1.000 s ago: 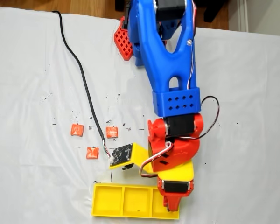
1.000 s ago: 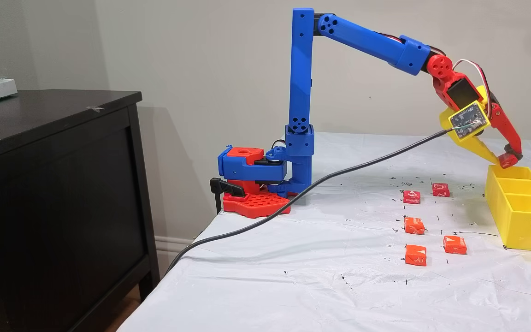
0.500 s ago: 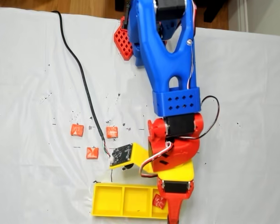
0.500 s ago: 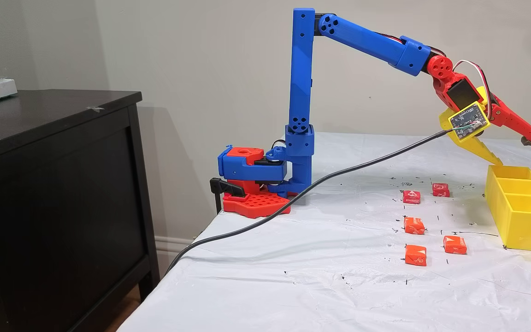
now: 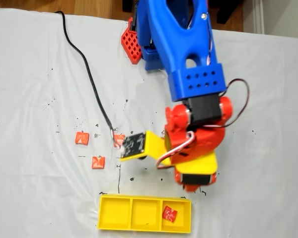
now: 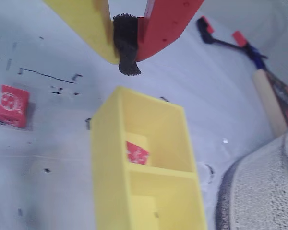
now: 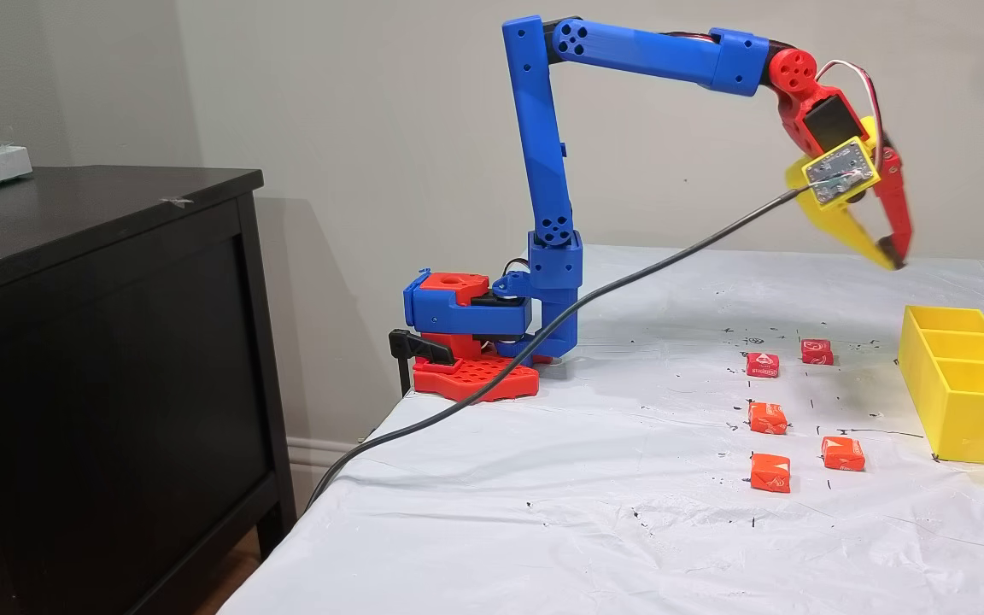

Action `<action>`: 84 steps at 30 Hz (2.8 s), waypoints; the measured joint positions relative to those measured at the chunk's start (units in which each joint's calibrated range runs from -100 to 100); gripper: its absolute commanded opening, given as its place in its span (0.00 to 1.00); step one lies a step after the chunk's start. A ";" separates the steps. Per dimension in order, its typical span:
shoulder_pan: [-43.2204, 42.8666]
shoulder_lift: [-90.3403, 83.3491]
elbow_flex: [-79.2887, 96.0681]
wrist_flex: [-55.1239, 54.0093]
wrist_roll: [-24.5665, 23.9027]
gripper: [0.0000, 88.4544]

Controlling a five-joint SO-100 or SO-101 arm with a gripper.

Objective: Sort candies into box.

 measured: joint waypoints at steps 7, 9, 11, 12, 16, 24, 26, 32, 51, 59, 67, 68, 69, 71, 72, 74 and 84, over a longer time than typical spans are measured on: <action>-2.50 4.31 -3.42 13.89 2.30 0.05; -2.73 6.09 -3.51 14.37 2.74 0.06; -2.65 7.78 -3.51 14.44 3.22 0.09; -2.65 8.71 -3.51 14.44 3.47 0.12; -2.65 11.51 -3.51 13.73 4.44 0.23; -2.65 14.47 -3.51 11.83 5.23 0.27; -2.65 15.23 -3.51 11.43 5.23 0.29; -2.65 17.26 -3.51 11.43 5.23 0.32; -4.45 22.08 -4.45 6.43 5.18 0.21; -4.53 24.28 -5.73 5.87 5.18 0.00; -4.53 25.21 -8.47 8.57 4.25 0.00; -4.45 24.87 -8.47 8.57 4.25 0.00; -4.45 24.20 -8.30 8.57 4.25 0.00; -4.45 21.91 -5.99 8.10 4.25 0.00; -4.60 20.30 -4.36 7.62 4.25 0.00; -4.92 15.74 -0.43 6.11 4.30 0.00; -0.31 -3.98 5.39 -0.48 4.25 0.00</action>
